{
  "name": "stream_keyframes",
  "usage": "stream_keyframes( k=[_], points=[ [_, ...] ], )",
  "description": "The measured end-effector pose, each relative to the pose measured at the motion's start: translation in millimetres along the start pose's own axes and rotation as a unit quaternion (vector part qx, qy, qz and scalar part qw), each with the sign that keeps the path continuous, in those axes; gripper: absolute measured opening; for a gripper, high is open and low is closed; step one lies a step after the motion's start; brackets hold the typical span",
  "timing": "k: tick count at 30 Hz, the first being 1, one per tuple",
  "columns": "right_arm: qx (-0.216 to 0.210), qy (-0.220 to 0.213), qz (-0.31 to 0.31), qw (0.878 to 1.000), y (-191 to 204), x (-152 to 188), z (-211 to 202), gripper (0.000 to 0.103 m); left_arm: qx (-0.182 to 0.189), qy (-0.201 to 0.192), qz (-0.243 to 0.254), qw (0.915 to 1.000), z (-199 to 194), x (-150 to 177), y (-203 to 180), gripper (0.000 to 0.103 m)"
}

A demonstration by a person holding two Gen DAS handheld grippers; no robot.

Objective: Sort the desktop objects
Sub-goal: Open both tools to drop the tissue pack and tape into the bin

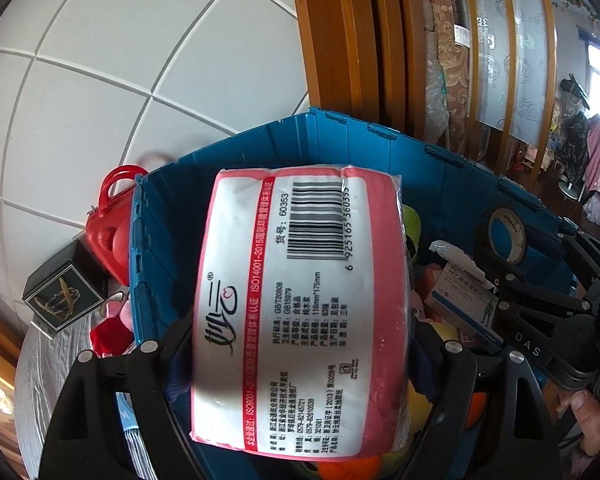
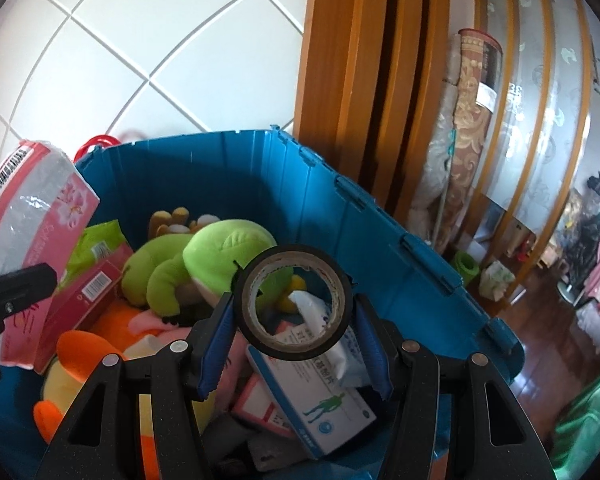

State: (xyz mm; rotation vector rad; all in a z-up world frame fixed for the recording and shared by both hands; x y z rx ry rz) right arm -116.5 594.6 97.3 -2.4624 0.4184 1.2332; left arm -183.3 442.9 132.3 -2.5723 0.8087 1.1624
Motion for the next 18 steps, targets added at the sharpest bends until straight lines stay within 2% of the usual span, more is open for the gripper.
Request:
stream_keyframes(
  k=[5, 7, 9, 13, 16, 18],
  points=[
    [0.001, 0.002, -0.001, 1.0, 0, 1, 1, 0.059, 0.001, 0.001, 0.001, 1.0, 0, 2, -1, 0.084],
    [0.0, -0.001, 0.001, 1.0, 0, 0, 0, 0.067, 0.008, -0.011, -0.001, 0.9999, -4, 2, -1, 0.084],
    [-0.001, -0.005, 0.004, 1.0, -1, 0, -2, 0.084, 0.015, -0.022, -0.004, 0.9996, -9, 1, 0, 0.085],
    [-0.001, -0.009, 0.005, 1.0, 0, -1, -6, 0.088, 0.013, -0.03, -0.008, 0.9994, -12, 1, 3, 0.088],
    [-0.003, -0.011, 0.004, 1.0, 1, -1, -9, 0.096, 0.02, -0.053, -0.012, 0.9983, -20, 0, 4, 0.088],
    [-0.003, -0.013, 0.003, 1.0, 2, -1, -12, 0.099, 0.017, -0.058, -0.012, 0.9981, -22, 0, 4, 0.094]
  ],
)
Point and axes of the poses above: each gripper's, at about its wrist camera, not at the fingertips, and z roughly the way its jaws point, y to its left, x to its underside, the point moved 4 cm from there along z, roughly the way its jaws point, and after that the axes turned 7 degrees about x, right-handed, at the moved point
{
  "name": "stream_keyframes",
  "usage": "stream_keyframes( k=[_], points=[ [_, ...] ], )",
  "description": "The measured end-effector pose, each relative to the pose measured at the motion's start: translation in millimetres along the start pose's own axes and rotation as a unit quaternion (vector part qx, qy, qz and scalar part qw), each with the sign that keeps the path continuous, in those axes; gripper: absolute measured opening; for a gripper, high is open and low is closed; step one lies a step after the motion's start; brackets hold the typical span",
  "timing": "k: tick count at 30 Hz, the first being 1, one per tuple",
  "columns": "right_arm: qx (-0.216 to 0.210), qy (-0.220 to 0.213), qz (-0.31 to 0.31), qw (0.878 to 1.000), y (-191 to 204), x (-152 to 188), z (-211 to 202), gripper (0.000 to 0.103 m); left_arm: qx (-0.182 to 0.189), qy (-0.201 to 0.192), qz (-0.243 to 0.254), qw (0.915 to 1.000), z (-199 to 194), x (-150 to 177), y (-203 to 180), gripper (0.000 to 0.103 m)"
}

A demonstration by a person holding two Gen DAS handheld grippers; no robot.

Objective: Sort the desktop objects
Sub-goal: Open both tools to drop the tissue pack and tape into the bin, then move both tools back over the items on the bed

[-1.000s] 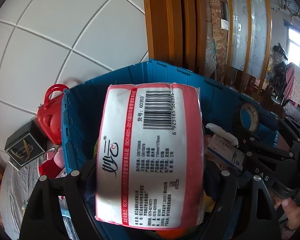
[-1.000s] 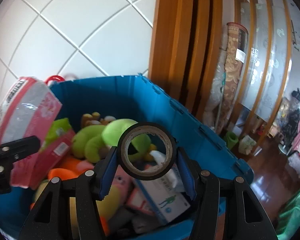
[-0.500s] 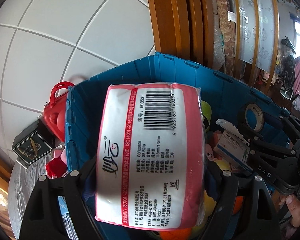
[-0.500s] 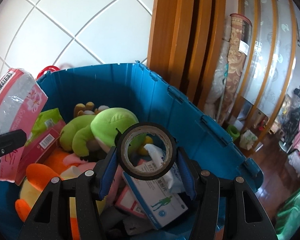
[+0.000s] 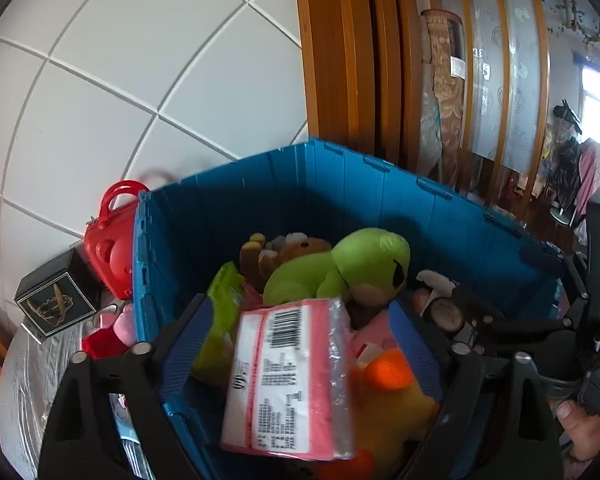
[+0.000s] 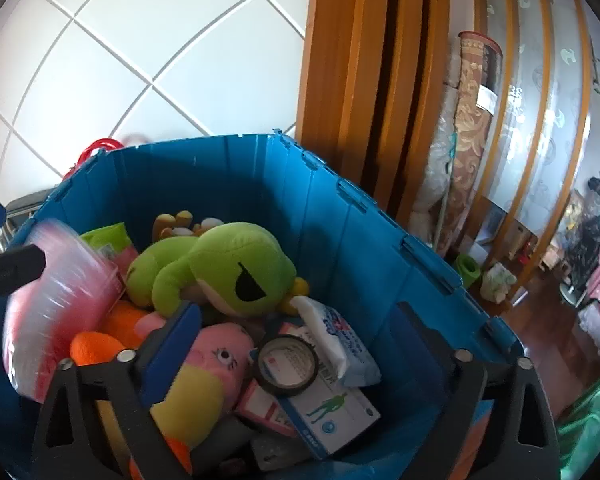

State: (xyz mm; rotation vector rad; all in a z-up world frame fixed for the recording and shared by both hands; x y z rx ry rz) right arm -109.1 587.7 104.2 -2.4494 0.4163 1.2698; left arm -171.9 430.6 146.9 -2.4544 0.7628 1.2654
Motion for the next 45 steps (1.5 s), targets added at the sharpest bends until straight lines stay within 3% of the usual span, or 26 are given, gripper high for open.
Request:
stream_keyframes(
  k=[16, 21, 28, 37, 45],
  points=[
    [0.004, -0.007, -0.006, 1.0, 5, 0, -21, 0.103, 0.019, 0.005, -0.001, 0.9998, -12, 9, 1, 0.094],
    [0.002, -0.014, -0.013, 1.0, 13, 1, -39, 0.103, 0.032, -0.013, -0.013, 0.9993, -34, 16, 9, 0.094],
    [-0.018, -0.049, -0.021, 0.998, 43, -6, -83, 0.103, 0.017, -0.042, -0.03, 0.9985, -72, 29, 41, 0.094],
    [-0.082, -0.075, -0.055, 0.992, 137, -14, -135, 0.103, -0.009, -0.042, -0.069, 0.9967, -115, 71, 127, 0.094],
    [-0.125, -0.088, -0.082, 0.985, 235, -18, -164, 0.103, -0.085, -0.023, -0.129, 0.9877, -152, 136, 250, 0.094]
  ],
)
Point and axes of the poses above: each gripper's, at about its wrist camera, not at the fingertips, and z roughly the way its jaws point, y to its left, x to its underside, the point moved 4 cm from there along z, roughly the way its jaws point, and after that the axes turned 7 degrees about x, right-handed, at the moved point
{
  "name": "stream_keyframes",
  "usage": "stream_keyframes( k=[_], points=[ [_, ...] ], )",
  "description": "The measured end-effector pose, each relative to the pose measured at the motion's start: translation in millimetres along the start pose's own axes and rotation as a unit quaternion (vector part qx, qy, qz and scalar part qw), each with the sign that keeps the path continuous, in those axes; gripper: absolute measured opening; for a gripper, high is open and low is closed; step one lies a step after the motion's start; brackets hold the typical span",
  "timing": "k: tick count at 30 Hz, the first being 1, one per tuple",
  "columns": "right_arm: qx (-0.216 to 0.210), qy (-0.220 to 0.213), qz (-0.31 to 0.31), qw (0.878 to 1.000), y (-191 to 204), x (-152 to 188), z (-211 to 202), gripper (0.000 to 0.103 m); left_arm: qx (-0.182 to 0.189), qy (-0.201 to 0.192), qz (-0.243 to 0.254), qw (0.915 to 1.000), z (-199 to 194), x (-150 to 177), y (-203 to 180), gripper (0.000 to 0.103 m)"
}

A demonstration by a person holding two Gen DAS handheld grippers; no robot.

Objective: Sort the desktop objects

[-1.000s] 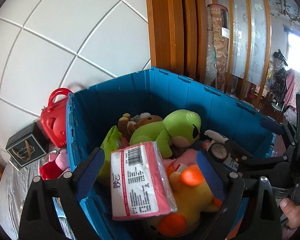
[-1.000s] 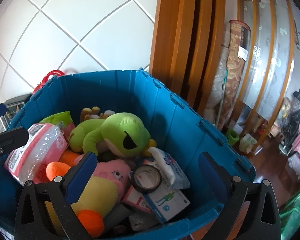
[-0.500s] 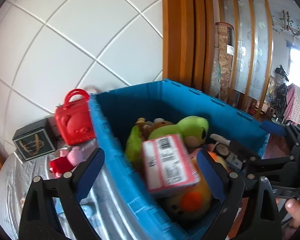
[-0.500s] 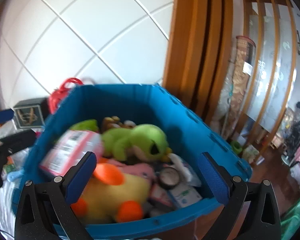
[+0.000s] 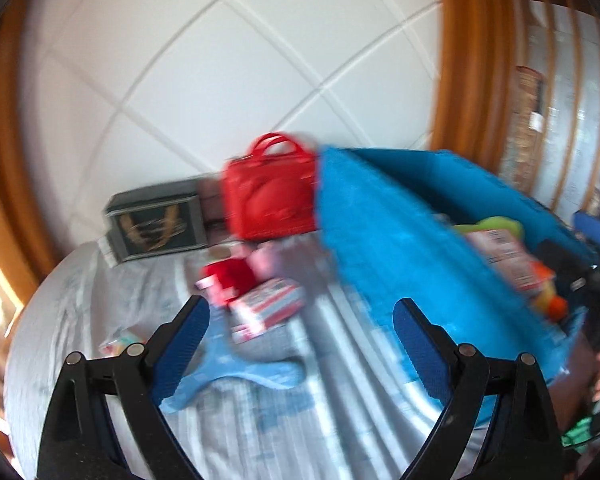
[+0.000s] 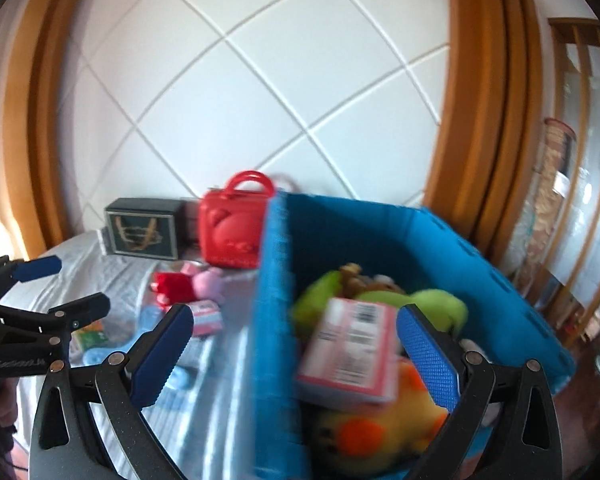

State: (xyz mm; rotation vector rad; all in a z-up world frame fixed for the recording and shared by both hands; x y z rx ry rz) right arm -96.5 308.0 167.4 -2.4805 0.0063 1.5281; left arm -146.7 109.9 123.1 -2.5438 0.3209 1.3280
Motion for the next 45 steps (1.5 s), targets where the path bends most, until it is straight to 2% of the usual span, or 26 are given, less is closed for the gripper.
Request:
stream_keyframes(
  k=[7, 9, 13, 16, 19, 22, 28, 34, 35, 37, 38, 39, 40, 42, 45],
  points=[
    [-0.056, 0.03, -0.03, 0.998, 87, 5, 27, 0.103, -0.078, 0.047, -0.051, 0.9945, 6, 55, 138, 0.094],
    [-0.073, 0.046, -0.037, 0.996, 108, 12, 41, 0.103, -0.1, 0.07, -0.066, 0.9903, 12, 79, 180, 0.094],
    [-0.095, 0.088, -0.043, 0.991, 143, 35, 76, 0.103, -0.125, 0.115, -0.1, 0.9804, 24, 121, 240, 0.094],
    [-0.1, 0.13, -0.042, 0.986, 162, 57, 108, 0.103, -0.145, 0.148, -0.138, 0.9685, 35, 154, 284, 0.094],
    [-0.104, 0.171, -0.037, 0.979, 176, 73, 140, 0.103, -0.158, 0.165, -0.167, 0.9593, 45, 170, 313, 0.094],
    [-0.104, 0.202, -0.035, 0.973, 189, 84, 168, 0.103, -0.165, 0.17, -0.189, 0.9531, 62, 174, 336, 0.094],
    [-0.108, 0.243, -0.036, 0.963, 207, 95, 215, 0.103, -0.142, 0.174, -0.204, 0.9527, 119, 157, 360, 0.094],
    [-0.096, 0.284, -0.026, 0.954, 208, 113, 259, 0.103, -0.117, 0.205, -0.19, 0.953, 188, 153, 358, 0.094],
    [-0.094, 0.292, -0.023, 0.951, 208, 118, 267, 0.103, -0.109, 0.214, -0.184, 0.953, 199, 155, 355, 0.086],
    [-0.094, 0.302, -0.021, 0.948, 210, 124, 276, 0.103, -0.082, 0.21, -0.184, 0.9567, 207, 156, 350, 0.061],
    [-0.094, 0.307, -0.021, 0.947, 211, 127, 279, 0.103, -0.079, 0.22, -0.18, 0.9556, 210, 158, 347, 0.037],
    [-0.097, 0.311, -0.022, 0.945, 214, 131, 283, 0.103, -0.078, 0.233, -0.169, 0.9543, 214, 162, 343, 0.031],
    [-0.099, 0.315, -0.023, 0.944, 216, 133, 286, 0.103, -0.079, 0.231, -0.165, 0.9557, 212, 163, 339, 0.03],
    [-0.107, 0.321, -0.027, 0.941, 223, 138, 289, 0.103, -0.072, 0.224, -0.162, 0.9584, 203, 164, 332, 0.017],
    [-0.126, 0.326, -0.038, 0.936, 237, 143, 289, 0.103, -0.089, 0.201, -0.159, 0.9625, 179, 162, 328, 0.014]
  ],
)
Point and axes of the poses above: each gripper's, at about its wrist camera, not at the fingertips, and z roughly the way its jaws point, y to its left, x to its underside, the point moved 4 cm from there along z, roughly the way its jaws point, and after that the axes turned 7 degrees about x, right-handed, at the moved point
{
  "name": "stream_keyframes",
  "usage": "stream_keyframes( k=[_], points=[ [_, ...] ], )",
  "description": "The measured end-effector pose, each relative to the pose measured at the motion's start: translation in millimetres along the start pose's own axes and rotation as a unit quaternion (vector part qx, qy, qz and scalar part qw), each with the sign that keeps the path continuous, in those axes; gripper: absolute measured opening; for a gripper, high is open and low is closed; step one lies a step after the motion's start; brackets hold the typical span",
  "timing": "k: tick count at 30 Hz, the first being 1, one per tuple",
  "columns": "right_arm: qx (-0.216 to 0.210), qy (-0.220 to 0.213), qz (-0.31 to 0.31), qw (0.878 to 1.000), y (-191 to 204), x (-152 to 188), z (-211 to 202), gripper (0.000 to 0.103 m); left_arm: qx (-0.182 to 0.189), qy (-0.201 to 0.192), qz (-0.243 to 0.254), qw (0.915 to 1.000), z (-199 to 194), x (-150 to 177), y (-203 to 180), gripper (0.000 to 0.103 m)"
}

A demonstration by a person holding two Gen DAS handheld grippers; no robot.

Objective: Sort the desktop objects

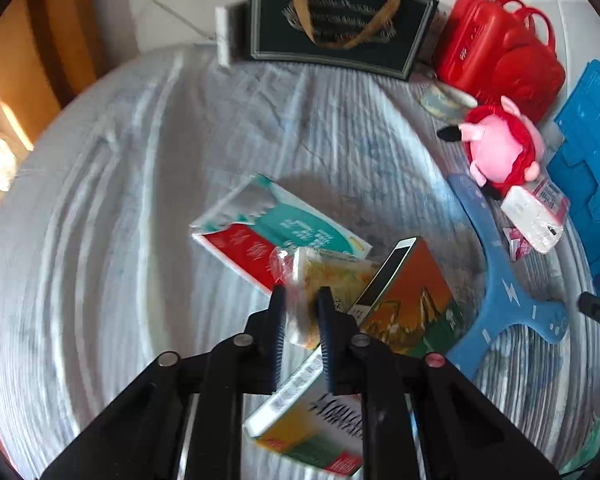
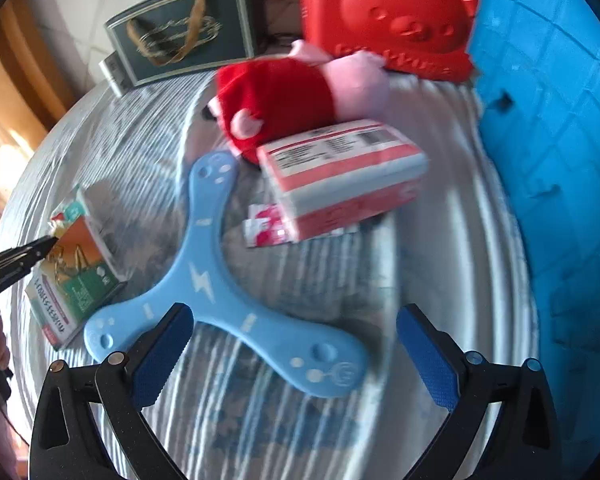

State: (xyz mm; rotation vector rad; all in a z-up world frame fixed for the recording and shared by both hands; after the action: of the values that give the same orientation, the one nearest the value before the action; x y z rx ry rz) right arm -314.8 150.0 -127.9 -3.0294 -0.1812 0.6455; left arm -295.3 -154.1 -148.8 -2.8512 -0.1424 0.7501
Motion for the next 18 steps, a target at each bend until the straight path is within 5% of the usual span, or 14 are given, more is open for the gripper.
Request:
stream_keyframes(
  k=[8, 15, 18],
  points=[
    [-0.051, 0.012, -0.042, 0.998, 47, 2, 2, 0.103, -0.101, -0.051, -0.067, 0.9912, -62, 23, 74, 0.012],
    [-0.094, 0.039, -0.11, 0.989, 137, 1, 6, 0.103, -0.117, -0.026, -0.097, 0.988, -56, 67, 101, 0.012],
    [-0.098, 0.051, -0.135, 0.985, 171, 3, 15, 0.103, -0.09, -0.031, -0.117, 0.9885, -52, 74, 108, 0.012]
  ],
)
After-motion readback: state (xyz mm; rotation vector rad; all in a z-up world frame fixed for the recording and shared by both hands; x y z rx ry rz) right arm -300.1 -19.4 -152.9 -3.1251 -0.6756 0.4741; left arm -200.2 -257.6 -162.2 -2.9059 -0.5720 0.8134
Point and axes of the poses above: each gripper's, at about its wrist camera, not at the fingertips, and z roughly the way its jaws point, y to its left, x to its underside, the point moved 4 cm from there along z, roughly the way its jaws point, and after that the axes turned 7 degrees about x, right-handed, at the moved point
